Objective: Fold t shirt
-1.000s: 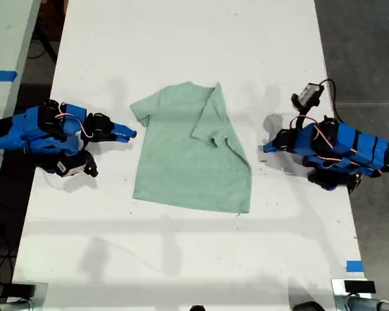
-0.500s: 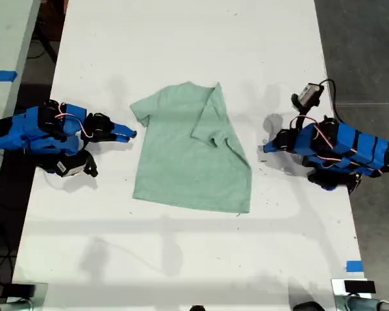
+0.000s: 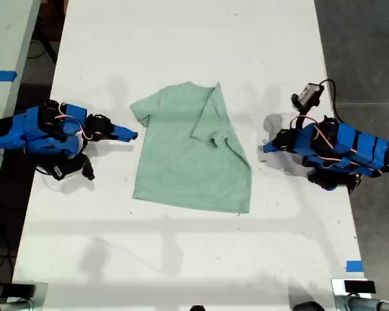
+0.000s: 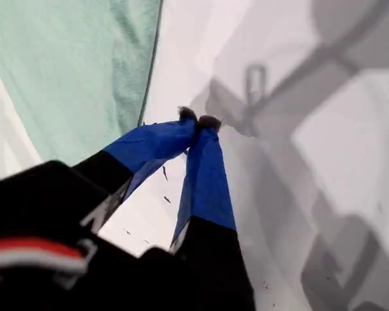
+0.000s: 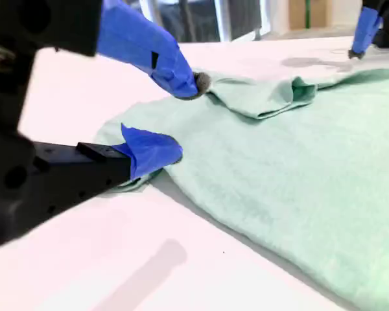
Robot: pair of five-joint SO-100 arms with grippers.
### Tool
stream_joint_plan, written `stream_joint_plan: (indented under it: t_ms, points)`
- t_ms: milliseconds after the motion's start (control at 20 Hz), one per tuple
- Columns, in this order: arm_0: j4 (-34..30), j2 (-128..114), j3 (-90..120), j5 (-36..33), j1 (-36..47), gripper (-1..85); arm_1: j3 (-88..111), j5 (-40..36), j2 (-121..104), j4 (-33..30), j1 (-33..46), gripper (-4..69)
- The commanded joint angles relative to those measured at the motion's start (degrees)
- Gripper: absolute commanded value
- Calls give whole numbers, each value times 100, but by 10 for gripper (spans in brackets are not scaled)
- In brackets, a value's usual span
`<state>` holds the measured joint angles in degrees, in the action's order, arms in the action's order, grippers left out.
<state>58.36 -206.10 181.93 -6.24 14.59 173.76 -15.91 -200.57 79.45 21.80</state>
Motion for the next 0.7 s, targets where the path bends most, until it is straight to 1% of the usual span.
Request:
stream_joint_plan:
  t_ms: [0, 50, 100, 200, 250, 300, 350, 450, 500, 550, 600, 650]
  points:
    - [176, -35, 44, 615, -211, 128, 167, 44, -62, -26, -35, 12]
    - [325, -35, 70, 1204, -202, 129, 167, 35, -62, -26, -26, 12]
    - [334, -35, 53, 1354, -105, 129, 167, 35, -62, -35, -9, 12]
    - [343, -35, 18, 1354, 62, 135, 158, -26, -62, -62, 0, 12]
    - [325, -35, -26, 1362, 141, 101, 158, -26, -62, -62, 0, 12]
    - [202, -35, -97, 1046, 167, -1, 158, -35, -62, -70, 0, 12]
    - [123, -35, -167, 1046, 149, -1, 158, -26, -62, -70, 0, 12]
    - [-352, -35, -229, 1055, 79, -1, 158, 9, -62, -70, 0, 12]
    - [-615, -35, -211, 993, 88, -1, 158, 18, -62, -62, 9, 12]
    - [-773, -35, -114, 747, 220, -1, 158, 26, -62, -62, 9, 12]
    - [-738, -35, 97, 624, 387, -1, 158, 26, -62, -62, 9, 12]
    - [-475, -35, 185, 756, 501, -1, 158, 26, -62, -62, 9, 12]
